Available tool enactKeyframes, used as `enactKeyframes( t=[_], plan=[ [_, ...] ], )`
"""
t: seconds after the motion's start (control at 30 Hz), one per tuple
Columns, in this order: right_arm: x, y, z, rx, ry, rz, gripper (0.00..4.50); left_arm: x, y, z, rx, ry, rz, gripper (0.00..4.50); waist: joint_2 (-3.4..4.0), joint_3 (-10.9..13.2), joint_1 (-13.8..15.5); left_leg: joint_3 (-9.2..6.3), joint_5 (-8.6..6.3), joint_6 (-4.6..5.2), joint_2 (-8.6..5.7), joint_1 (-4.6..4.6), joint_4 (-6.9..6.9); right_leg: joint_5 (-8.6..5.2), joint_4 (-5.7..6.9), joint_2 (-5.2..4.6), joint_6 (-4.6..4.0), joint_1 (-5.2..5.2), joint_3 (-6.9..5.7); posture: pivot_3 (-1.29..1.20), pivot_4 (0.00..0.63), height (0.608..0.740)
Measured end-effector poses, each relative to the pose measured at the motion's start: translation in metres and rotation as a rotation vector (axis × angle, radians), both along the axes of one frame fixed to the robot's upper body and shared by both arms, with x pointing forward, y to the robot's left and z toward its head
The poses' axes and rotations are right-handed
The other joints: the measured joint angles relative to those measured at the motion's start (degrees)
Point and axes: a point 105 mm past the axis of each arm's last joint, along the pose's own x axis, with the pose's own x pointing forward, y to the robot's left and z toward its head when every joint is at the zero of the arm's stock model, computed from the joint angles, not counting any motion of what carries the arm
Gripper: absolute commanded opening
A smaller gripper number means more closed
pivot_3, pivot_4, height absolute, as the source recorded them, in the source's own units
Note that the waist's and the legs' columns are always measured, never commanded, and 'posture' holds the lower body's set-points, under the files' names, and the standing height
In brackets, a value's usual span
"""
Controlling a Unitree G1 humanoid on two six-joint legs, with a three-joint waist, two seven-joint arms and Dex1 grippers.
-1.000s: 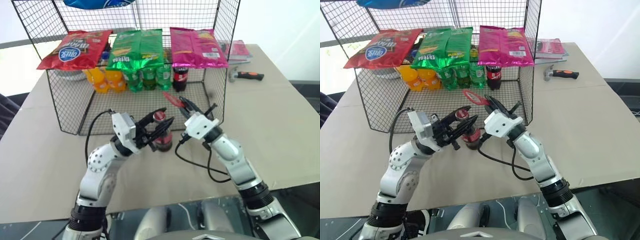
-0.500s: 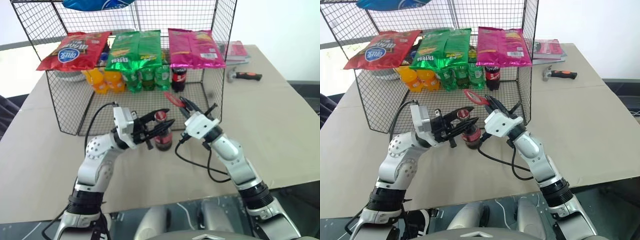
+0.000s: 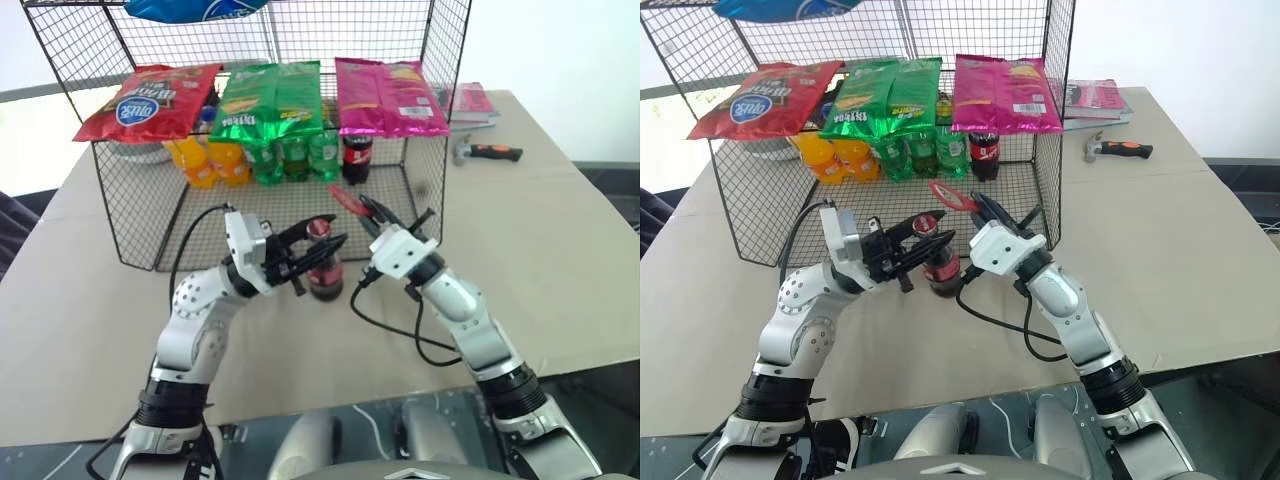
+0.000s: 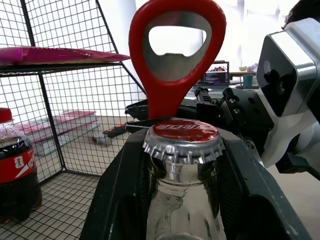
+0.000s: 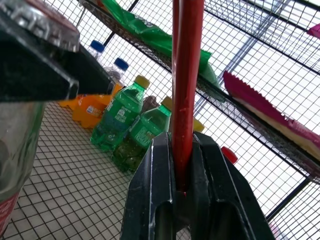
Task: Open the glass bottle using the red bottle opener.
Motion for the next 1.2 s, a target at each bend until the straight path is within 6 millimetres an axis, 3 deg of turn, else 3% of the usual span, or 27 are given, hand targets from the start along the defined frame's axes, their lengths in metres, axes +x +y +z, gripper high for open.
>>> enactKeyframes(
  t=[0.07,0.13,0.17,0.3,0.33,0.6,1.2],
  plan=[
    [0.000,0.000,-0.001,0.000,0.003,0.000,0.00,0.001,0.001,0.000,-0.008,0.005,0.009,1.23,-0.01,0.05,0.00,0.00,0.00,0.00,0.00,-0.01,-0.01,0.00,-0.01,0.00,0.00,0.00,0.00,0.00,0.150,0.740],
    [0.000,0.000,-0.001,0.001,0.004,0.001,0.00,0.002,0.002,0.000,-0.011,0.009,0.018,2.21,0.00,0.08,0.00,0.00,0.00,0.00,0.00,-0.01,-0.02,0.00,-0.01,0.00,0.00,0.00,0.00,0.00,0.150,0.740],
    [0.000,0.000,-0.001,0.001,0.004,0.002,0.00,0.004,0.005,-0.001,-0.001,0.012,0.044,2.38,0.01,0.12,0.00,0.00,0.00,0.00,0.01,-0.01,-0.04,0.00,-0.02,0.00,0.00,0.00,0.00,0.00,0.150,0.740],
    [0.001,-0.001,-0.001,0.000,0.007,0.001,0.00,0.013,0.020,-0.018,0.023,0.083,0.136,4.39,-0.21,0.47,-0.09,0.00,0.09,-0.15,0.00,-0.71,-0.10,0.26,-0.02,0.04,-0.09,-0.72,0.02,0.00,0.150,0.740],
    [0.001,-0.001,-0.002,0.000,0.010,0.001,0.00,0.013,0.020,-0.018,0.026,0.083,0.138,4.49,-0.22,0.47,-0.05,-0.03,0.22,-0.39,-0.02,-0.98,-0.10,0.28,-0.04,0.03,-0.09,-0.96,0.01,0.00,0.150,0.740],
    [0.003,-0.001,-0.004,0.001,0.022,0.002,0.00,0.013,0.021,-0.018,0.028,0.080,0.139,4.49,-0.22,0.48,0.10,-0.06,0.24,-0.43,-0.11,-1.91,-0.24,0.30,-0.21,-0.07,-0.13,-1.85,0.02,0.00,0.150,0.740],
    [0.002,-0.001,-0.003,0.006,0.010,0.005,0.00,0.006,0.014,-0.018,0.020,0.091,0.087,4.49,-0.22,0.47,0.06,-0.05,0.24,-0.43,-0.12,-1.87,-0.16,0.32,-0.08,-0.06,-0.14,-1.80,0.01,0.00,0.150,0.740]
  ],
)
